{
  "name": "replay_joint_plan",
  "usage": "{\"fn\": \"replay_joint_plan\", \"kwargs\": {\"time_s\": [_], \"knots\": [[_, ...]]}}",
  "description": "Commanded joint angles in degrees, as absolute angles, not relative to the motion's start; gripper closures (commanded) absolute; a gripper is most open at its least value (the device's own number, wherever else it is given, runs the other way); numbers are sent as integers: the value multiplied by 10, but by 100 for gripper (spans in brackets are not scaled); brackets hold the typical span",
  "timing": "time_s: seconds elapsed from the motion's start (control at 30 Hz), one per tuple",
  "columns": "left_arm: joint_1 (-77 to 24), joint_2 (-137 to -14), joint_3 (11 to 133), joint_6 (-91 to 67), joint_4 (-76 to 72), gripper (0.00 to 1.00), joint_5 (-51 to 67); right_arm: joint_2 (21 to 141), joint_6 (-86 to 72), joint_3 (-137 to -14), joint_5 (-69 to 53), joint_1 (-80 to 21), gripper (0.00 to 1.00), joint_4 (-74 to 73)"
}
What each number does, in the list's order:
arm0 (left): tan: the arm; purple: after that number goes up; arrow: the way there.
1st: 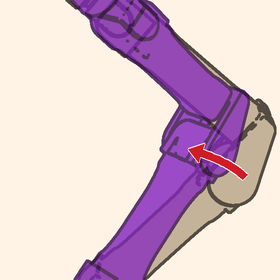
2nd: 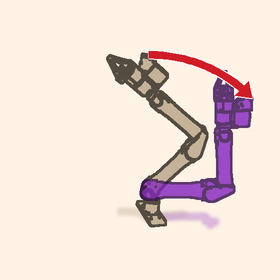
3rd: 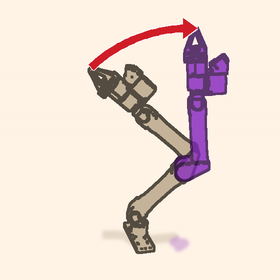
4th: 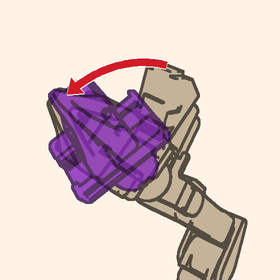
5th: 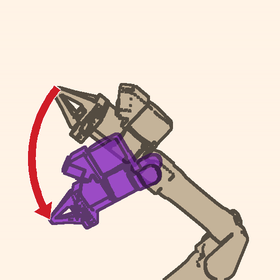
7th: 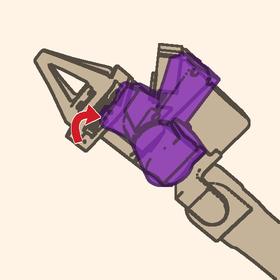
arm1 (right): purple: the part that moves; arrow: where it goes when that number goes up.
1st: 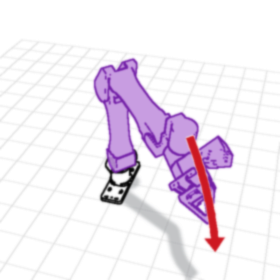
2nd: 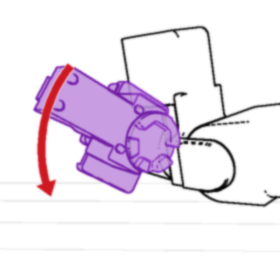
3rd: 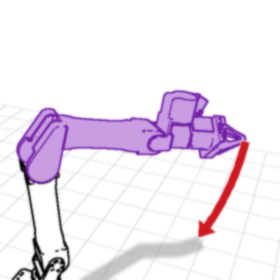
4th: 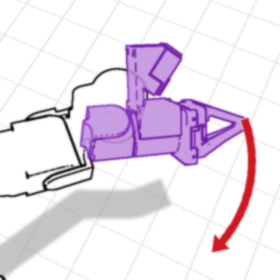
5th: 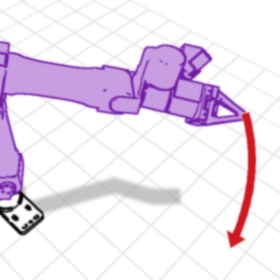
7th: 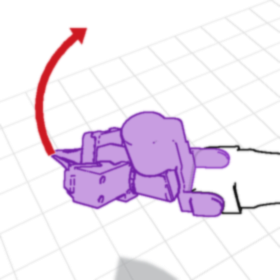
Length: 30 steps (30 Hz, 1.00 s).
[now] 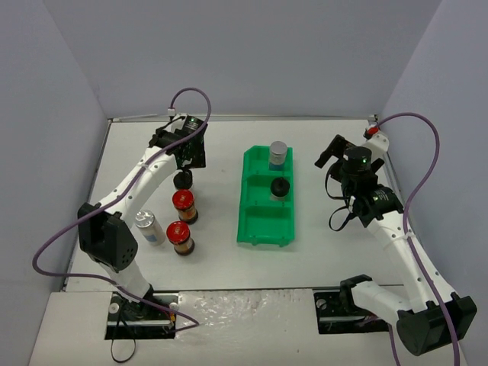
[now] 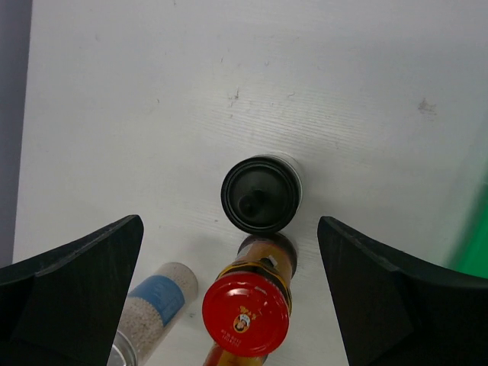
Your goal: Organize the condiment bottles
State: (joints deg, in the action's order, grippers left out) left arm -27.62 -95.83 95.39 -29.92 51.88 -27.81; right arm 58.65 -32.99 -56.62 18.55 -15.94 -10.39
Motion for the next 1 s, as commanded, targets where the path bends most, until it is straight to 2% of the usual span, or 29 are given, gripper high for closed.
{"fn": "replay_joint_plan", "kwargs": {"time_s": [0.0,0.2,0.8,0.87,0.93,0.97], "knots": [[-246,-969,919,-329,477,3,-223,587,-330,-575,188,-161,0,-66],[-220,-978,846,-340,415,3,-161,587,-325,-580,187,-162,0,-67],[-205,-1012,817,-351,380,4,-127,592,-328,-576,182,-161,0,-66],[-205,-1010,813,-352,379,7,-127,593,-328,-576,184,-161,0,-66],[-204,-1007,810,-352,379,19,-127,594,-328,-577,183,-161,0,-67],[-204,-1005,808,-352,378,31,-126,594,-328,-575,183,-161,0,-67]]}}
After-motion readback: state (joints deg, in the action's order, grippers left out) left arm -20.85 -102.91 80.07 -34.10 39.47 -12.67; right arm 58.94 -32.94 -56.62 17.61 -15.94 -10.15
